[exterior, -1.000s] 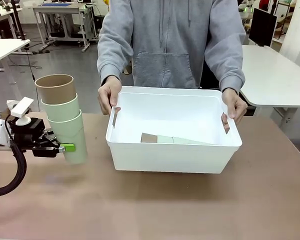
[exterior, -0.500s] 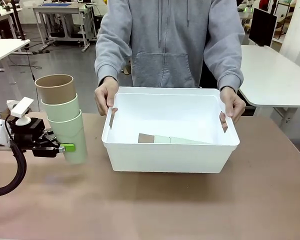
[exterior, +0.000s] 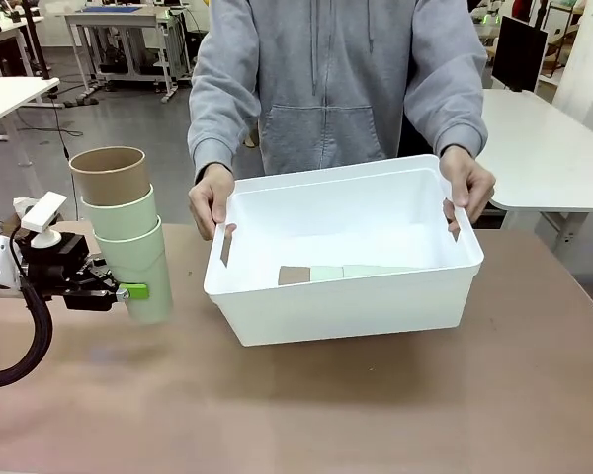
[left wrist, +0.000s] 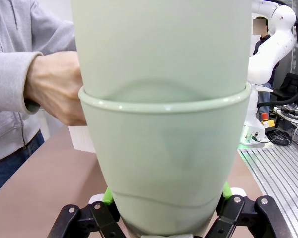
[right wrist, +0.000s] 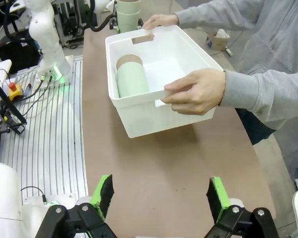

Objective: Stack the cups and store them in the basket.
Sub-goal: Place the stack of Reusable plastic cups into the Pantry Basket.

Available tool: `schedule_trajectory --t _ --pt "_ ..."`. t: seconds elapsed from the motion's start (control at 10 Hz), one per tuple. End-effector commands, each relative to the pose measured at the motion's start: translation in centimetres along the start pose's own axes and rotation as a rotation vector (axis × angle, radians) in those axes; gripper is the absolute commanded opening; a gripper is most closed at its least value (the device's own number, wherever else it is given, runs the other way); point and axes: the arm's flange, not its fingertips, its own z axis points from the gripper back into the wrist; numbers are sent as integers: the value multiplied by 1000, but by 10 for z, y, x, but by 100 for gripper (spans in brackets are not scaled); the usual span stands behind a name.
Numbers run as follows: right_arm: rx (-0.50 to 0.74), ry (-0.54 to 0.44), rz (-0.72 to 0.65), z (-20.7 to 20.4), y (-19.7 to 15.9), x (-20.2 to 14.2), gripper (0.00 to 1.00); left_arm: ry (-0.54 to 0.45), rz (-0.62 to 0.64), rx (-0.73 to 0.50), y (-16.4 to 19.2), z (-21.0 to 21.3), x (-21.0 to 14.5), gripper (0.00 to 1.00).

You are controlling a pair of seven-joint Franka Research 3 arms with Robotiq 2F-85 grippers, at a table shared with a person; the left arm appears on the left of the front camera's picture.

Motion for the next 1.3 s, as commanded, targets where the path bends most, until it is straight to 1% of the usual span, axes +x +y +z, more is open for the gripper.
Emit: schedule_trajectory --t 0.0,1.2 --pt "2 -11 23 2 -1 1 100 -3 -7 -8 -2 0 5 85" --pt "2 -11 23 2 -1 1 100 -3 -7 -8 -2 0 5 85"
